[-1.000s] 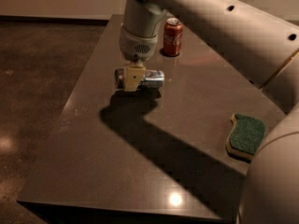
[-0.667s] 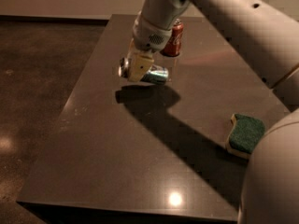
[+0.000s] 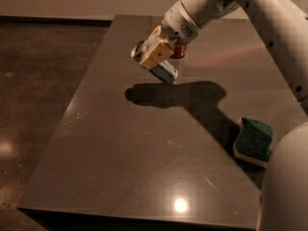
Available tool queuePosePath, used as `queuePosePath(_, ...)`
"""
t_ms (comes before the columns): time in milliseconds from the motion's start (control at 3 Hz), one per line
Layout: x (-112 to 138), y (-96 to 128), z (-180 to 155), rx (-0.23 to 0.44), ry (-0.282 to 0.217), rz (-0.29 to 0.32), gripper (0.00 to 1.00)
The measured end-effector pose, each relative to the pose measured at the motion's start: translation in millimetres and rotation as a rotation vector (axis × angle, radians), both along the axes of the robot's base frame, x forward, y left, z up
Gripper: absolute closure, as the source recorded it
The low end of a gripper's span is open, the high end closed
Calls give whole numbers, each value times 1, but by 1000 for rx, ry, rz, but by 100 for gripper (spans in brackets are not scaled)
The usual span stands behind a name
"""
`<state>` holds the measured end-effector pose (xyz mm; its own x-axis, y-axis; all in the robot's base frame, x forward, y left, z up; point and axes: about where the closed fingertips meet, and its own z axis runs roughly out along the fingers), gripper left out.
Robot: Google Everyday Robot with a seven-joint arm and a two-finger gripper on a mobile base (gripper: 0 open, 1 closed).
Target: Place redbull can upright
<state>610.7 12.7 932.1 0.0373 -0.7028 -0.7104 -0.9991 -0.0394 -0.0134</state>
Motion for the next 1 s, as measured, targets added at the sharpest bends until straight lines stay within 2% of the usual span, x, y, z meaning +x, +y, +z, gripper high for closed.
queuePosePath(333,3,-14,13,134,24,-56,100)
queuePosePath(667,3,-27,22,254,5,-158,100)
queuePosePath(1000,6,-26,23,347,-23,-255,100)
